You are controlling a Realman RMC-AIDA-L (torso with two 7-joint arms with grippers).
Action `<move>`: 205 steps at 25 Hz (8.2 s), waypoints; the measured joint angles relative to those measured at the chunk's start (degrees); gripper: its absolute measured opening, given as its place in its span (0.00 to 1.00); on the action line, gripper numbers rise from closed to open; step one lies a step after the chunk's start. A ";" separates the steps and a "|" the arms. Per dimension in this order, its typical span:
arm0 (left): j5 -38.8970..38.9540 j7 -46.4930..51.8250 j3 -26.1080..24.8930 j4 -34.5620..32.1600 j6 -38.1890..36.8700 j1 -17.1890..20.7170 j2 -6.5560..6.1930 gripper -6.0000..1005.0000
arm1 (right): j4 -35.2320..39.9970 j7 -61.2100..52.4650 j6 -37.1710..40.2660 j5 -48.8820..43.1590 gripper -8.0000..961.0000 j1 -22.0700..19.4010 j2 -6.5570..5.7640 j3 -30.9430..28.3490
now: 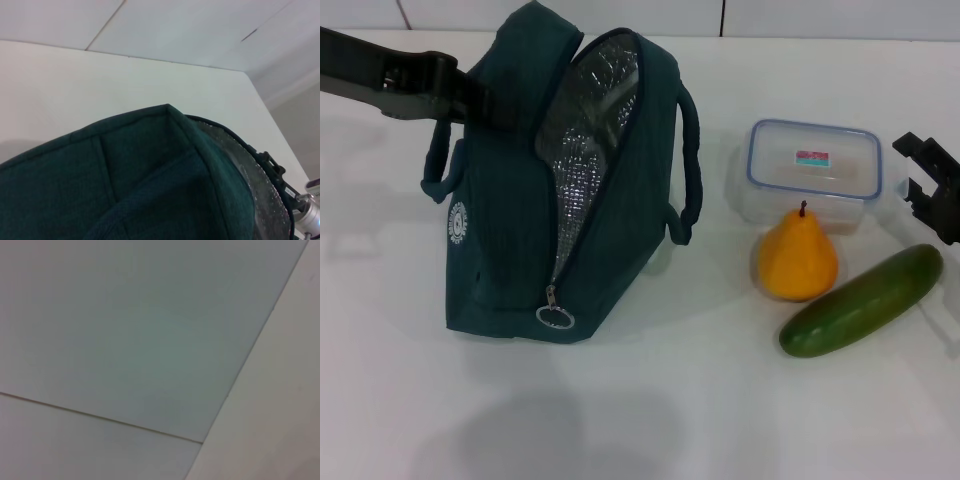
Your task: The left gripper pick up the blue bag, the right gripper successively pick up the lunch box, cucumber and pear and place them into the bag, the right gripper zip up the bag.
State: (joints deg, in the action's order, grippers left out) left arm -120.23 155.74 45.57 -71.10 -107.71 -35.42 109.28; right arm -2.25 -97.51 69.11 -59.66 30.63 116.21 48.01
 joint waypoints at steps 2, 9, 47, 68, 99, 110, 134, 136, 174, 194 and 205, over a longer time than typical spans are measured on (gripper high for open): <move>0.00 0.00 0.01 0.00 -0.01 -0.03 0.00 0.05 | 0.00 -0.01 -0.66 0.01 0.89 0.36 -0.01 -0.02; 0.00 0.00 0.09 0.00 -0.10 -0.32 -0.01 0.05 | -0.64 -0.04 -1.71 -0.32 0.89 2.05 -0.02 0.12; 0.00 -0.38 0.13 -0.25 -0.32 -0.03 -0.04 0.05 | 0.75 0.53 -0.38 -1.54 0.83 3.25 -0.02 1.08; 0.00 -0.70 0.13 -0.05 -0.76 -0.27 0.14 0.05 | 2.23 0.95 -2.54 -2.48 0.16 3.51 -0.02 1.92; 0.00 -2.20 0.22 2.26 -0.74 -1.24 0.82 0.05 | 4.40 4.78 15.78 7.38 0.13 -3.70 -0.17 0.91; -0.32 -2.25 0.40 2.33 -0.57 -1.41 1.40 0.05 | 5.01 0.70 25.40 11.48 0.14 -3.64 -0.47 0.24; -0.57 -3.17 2.55 3.96 0.42 -4.61 4.01 0.05 | 2.29 -5.99 30.73 11.78 0.16 17.43 -0.02 3.94; -0.56 -3.35 2.55 3.98 0.80 -4.66 4.24 0.05 | 1.73 -5.84 30.28 11.76 0.16 17.81 -0.02 5.46; 1.42 -5.99 1.83 9.24 2.61 -4.71 4.28 0.04 | -2.47 -1.60 12.15 -11.35 0.19 22.89 -0.02 5.63; 1.25 -6.06 1.12 9.00 3.28 -2.64 2.98 0.05 | 19.76 -0.92 19.87 -7.23 0.62 5.49 -0.67 6.01; 1.61 -6.75 -0.13 8.53 2.71 -1.13 2.16 0.05 | 44.29 -4.40 26.20 -27.28 0.80 -0.04 -9.02 6.24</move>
State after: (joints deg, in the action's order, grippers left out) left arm -118.62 148.99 45.44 -62.58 -105.00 -36.54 111.44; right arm 42.04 -101.91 95.31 -86.94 30.58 107.19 54.25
